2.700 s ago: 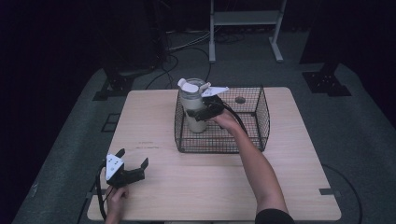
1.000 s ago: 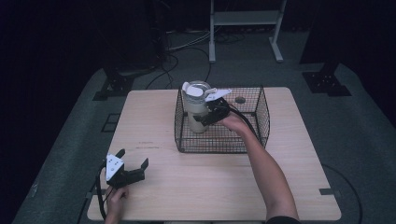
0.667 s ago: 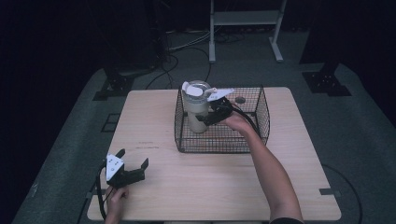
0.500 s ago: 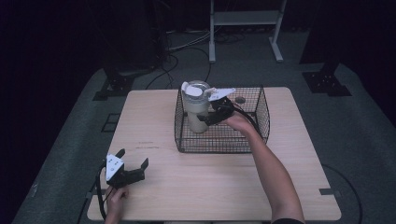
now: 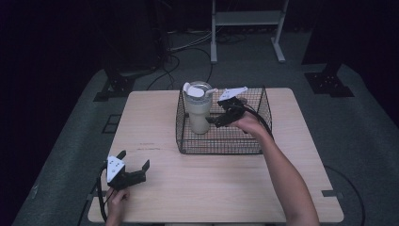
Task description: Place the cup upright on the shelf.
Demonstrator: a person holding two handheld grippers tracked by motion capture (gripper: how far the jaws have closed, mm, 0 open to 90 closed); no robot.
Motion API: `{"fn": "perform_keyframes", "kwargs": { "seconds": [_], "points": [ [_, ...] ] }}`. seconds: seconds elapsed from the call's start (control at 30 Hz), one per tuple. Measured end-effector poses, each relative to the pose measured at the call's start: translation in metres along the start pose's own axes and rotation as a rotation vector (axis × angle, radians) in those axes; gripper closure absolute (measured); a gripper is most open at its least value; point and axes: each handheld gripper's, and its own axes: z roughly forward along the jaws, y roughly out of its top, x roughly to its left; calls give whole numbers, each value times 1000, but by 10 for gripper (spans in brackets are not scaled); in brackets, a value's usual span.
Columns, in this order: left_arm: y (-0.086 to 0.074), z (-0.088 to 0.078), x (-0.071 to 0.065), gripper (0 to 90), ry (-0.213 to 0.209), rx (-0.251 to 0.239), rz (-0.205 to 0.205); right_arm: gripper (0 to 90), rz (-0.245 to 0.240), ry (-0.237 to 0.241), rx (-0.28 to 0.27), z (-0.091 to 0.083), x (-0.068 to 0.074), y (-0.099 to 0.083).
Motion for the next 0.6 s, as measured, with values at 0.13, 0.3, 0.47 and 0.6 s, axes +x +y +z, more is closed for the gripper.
{"fn": "perform_keyframes", "kwargs": {
  "seconds": [0.13,0.3,0.47,0.6],
  "points": [
    [0,0,0,0,-1,0,0,94,15,-6,-7,-12,0,1],
    [0,0,0,0,-1,-2,3,95,27,-12,-7,-24,2,2],
    [0,0,0,0,0,-1,1,95,14,-20,-1,-32,9,0],
    [0,0,0,0,0,-2,2,95,15,-28,5,-37,12,-2]
  ]
}}
